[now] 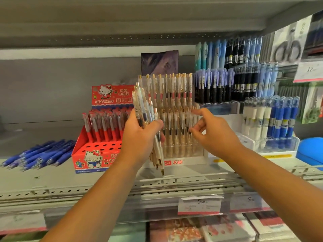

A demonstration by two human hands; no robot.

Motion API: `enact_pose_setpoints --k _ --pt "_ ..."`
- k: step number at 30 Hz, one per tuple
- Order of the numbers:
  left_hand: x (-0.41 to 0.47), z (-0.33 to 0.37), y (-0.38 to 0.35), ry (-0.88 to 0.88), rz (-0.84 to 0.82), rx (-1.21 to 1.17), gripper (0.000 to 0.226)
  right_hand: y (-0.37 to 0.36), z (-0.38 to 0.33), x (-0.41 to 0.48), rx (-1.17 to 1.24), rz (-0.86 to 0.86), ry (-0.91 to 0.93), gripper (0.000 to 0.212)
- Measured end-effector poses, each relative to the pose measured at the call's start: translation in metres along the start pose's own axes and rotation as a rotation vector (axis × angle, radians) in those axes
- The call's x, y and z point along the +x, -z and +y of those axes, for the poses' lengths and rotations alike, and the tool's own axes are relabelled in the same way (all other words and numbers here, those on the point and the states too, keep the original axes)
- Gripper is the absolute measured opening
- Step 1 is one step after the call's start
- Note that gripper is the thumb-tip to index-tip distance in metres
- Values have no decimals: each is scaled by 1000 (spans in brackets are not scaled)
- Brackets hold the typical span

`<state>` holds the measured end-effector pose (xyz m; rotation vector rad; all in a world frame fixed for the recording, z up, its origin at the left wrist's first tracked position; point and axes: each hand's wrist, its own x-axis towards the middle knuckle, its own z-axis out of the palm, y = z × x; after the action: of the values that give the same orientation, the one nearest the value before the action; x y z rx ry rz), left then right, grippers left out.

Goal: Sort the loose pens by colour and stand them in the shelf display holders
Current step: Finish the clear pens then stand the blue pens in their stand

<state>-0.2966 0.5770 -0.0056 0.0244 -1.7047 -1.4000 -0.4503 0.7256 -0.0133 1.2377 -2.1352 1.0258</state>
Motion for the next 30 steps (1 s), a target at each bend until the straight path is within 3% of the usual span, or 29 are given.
enact_pose_setpoints --k 5,8,10,14,20,24,30 --pt "-2 -2 -1 -41 -62 10 28 6 -5 1 59 66 -85 50" --pt "-2 -3 -2 -49 -86 18 39 13 -25 2 226 147 -42 31" --pt "-1 -4 -4 -67 -99 19 45 14 -46 3 432 45 -19 15" --pt "-1 -4 -4 -114 -143 28 37 6 -79 5 734 -268 -160 9" --pt "-2 -4 -3 -115 -187 42 36 3 -80 6 993 -318 -369 9" --pt "-3 -5 -5 -118 -224 62 39 3 -72 3 1030 -296 -411 14" --pt "-6 -2 -5 -104 -160 94 39 11 -62 5 851 -59 -366 20"
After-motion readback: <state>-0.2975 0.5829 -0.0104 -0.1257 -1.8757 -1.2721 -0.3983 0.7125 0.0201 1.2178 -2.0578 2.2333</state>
